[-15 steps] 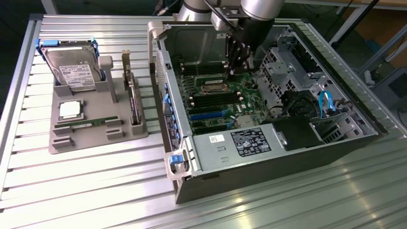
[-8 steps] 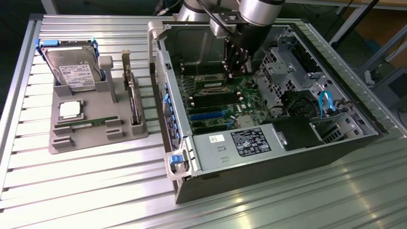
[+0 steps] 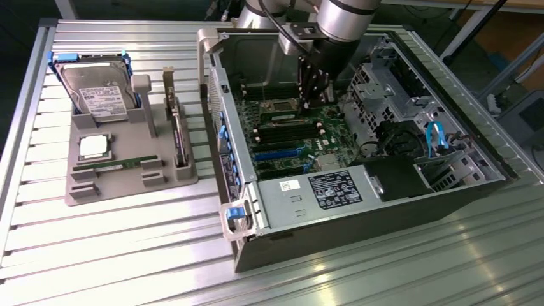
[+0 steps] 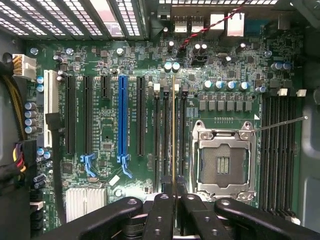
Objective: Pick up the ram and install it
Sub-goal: 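Insert the ram into the slot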
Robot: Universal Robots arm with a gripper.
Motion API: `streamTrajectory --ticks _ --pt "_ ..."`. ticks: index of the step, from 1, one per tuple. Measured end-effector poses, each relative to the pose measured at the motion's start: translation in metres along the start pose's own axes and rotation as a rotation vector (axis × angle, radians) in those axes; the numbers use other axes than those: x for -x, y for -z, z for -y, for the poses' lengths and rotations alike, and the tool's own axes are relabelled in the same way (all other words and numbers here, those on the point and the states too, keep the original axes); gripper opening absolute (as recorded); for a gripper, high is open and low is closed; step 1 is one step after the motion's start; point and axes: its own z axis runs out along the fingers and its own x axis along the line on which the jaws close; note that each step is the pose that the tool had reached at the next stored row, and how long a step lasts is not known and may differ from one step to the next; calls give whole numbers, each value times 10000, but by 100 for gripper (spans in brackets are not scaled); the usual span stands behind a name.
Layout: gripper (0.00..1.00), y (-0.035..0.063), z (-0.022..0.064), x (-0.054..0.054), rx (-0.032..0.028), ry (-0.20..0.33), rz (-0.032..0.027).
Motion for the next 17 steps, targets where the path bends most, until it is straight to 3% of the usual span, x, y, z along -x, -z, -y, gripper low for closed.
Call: streamTrajectory --ticks 17 --pt "12 -157 5 2 0 0 0"
